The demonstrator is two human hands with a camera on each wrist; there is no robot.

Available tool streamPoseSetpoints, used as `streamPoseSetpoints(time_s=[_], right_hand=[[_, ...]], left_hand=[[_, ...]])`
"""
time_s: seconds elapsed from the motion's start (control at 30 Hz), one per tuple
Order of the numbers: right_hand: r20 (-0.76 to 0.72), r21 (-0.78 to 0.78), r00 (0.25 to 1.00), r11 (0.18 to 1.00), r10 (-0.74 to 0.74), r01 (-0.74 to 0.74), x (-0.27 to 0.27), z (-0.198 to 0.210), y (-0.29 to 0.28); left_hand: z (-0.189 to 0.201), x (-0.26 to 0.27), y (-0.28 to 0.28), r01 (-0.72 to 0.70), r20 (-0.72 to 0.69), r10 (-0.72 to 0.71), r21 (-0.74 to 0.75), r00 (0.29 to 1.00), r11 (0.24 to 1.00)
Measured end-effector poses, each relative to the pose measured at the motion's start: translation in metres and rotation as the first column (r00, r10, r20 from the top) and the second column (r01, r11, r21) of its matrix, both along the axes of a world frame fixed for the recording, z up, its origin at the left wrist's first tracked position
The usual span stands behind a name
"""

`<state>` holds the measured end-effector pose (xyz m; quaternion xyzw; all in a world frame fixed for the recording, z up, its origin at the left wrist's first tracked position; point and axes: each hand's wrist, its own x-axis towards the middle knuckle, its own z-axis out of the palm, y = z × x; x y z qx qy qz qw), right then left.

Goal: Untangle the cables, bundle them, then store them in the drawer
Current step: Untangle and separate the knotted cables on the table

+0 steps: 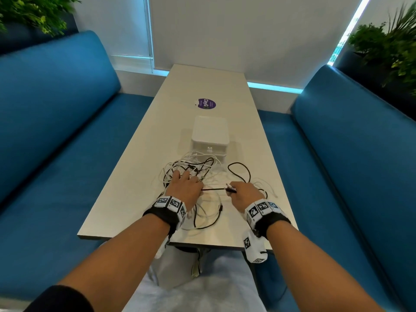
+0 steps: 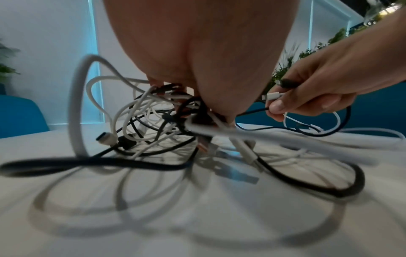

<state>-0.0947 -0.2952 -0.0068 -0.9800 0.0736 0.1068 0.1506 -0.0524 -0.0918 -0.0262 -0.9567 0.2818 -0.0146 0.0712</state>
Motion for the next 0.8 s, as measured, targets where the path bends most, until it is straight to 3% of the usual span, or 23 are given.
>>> streamPoseSetpoints(time_s=[0.27, 0.5, 0.7, 0.8], right_hand=[[-0.035, -0.187, 0.997, 0.981, -0.062, 0.055, -0.001, 0.008, -0.009], [-0.007, -0.042, 0.997, 0.996, 0.077, -0.077, -0.001, 0.004, 0.037], [0.021, -0.030, 0.994, 0.994, 0.110, -0.109, 0.003, 0.005, 0.035], [0.003, -0.040, 0.998, 0.998, 0.058, -0.058, 0.005, 0.008, 0.022]], left_hand=[[0.008, 0.004, -0.003, 0.024, 0.006, -0.024, 0.010, 1.000, 1.000], [0.009, -0.001, -0.011, 0.054, 0.019, -0.056, 0.077, 0.998, 0.996], [0.016, 0.010, -0.003, 0.106, -0.038, -0.116, -0.188, 0.993, 0.976], [0.016, 0.015, 0.010, 0.118, -0.069, -0.136, -0.214, 0.988, 0.970]])
